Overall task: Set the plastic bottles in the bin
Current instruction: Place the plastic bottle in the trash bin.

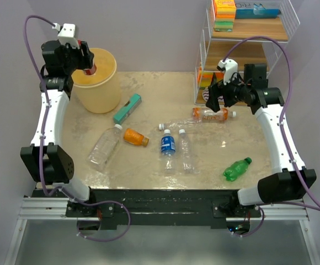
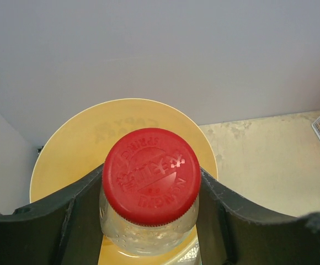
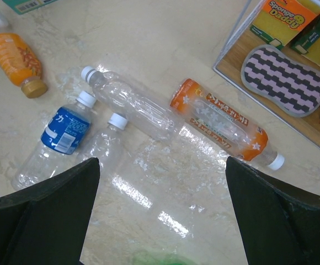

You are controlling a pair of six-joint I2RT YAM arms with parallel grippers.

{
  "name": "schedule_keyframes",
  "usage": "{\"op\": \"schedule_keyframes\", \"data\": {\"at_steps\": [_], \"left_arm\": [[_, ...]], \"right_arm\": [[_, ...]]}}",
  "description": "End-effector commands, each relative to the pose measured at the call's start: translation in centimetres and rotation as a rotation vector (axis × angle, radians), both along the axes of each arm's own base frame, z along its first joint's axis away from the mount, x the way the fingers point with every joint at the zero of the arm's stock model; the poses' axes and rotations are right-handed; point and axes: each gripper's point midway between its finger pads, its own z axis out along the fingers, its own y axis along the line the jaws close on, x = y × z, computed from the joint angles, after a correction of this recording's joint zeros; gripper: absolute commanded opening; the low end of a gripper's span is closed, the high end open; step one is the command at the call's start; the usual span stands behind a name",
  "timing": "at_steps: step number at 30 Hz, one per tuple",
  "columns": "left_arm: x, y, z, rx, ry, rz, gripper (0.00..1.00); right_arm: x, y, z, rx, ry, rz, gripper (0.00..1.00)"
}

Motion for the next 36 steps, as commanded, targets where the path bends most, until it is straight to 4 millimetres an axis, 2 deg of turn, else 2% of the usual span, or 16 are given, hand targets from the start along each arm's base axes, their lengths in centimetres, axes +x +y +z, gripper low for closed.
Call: {"op": "schedule_keyframes", "data": {"at_steps": [1, 8, 17, 24, 36], "left_arm": [[1.9, 1.1, 2.6, 0.018, -0.110, 0.019, 0.00], [5.0, 2.2, -0.8, 0.001, -0.050, 0.052, 0.00], [7.2, 3.4, -5.3, -0.014, 0.022, 0.097, 0.00], [7.9, 3.9, -8.2, -0.021, 0.083, 0.115, 0.00], [8.1, 5.0, -11.3, 0.006, 0.156, 0.155, 0.00]], "right_arm": [[-0.3, 0.0, 1.6, 0.020, -0.059, 0.002, 0.99], [-0.4, -0.5, 1.2, 0.012, -0.054, -0.012, 0.99], [-0.7, -1.4, 0.7, -0.007, -0.049, -0.032, 0.99], [-0.8, -1.9, 0.1, -0.014, -0.038, -0.039, 0.99], [-1.3, -2.3, -0.5, -0.015, -0.031, -0.047, 0.99]]}}
